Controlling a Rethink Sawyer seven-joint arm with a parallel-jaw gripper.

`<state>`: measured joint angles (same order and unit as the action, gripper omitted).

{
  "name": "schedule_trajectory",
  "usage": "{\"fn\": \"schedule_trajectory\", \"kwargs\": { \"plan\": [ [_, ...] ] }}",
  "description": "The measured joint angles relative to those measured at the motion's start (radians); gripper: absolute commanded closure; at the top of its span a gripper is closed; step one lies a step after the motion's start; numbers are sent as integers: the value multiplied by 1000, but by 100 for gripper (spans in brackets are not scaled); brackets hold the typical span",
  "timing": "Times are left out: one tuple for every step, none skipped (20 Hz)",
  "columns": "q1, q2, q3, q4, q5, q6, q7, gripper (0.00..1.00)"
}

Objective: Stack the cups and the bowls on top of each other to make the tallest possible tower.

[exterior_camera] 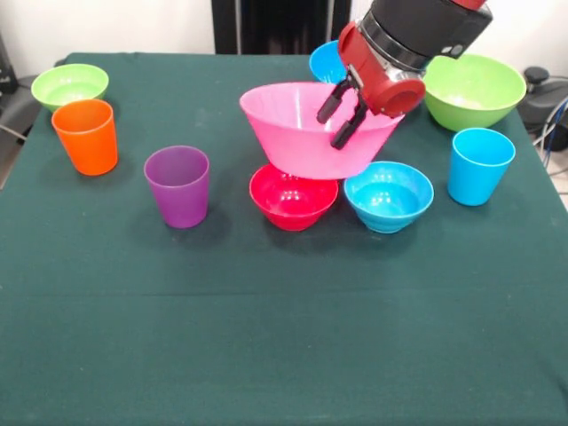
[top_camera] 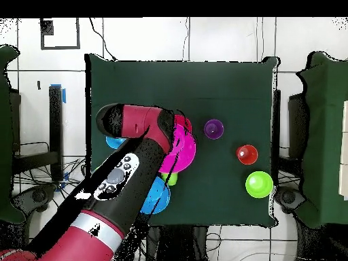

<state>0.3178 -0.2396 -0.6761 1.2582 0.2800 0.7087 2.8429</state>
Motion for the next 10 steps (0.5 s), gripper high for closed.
{"fn": "schedule_trajectory", "kwargs": {
  "plan": [
    [0,0,-1,0,4,0,0,0],
    [-1,0,-2,0,5,0,0,0],
    [-1,0,-5,0,7,0,0,0],
    [-1,0,-7,0,8,0,0,0],
    [-1,0,-9,0,8,0,0,0],
    [-1,0,-13,0,9,0,0,0],
    [-1,1,-15,0,10,0,0,0],
    [0,2,-21,-1,10,0,0,0],
    [-1,2,-24,-1,10,0,0,0],
    [-1,5,-35,-1,10,0,0,0]
  ]
}}
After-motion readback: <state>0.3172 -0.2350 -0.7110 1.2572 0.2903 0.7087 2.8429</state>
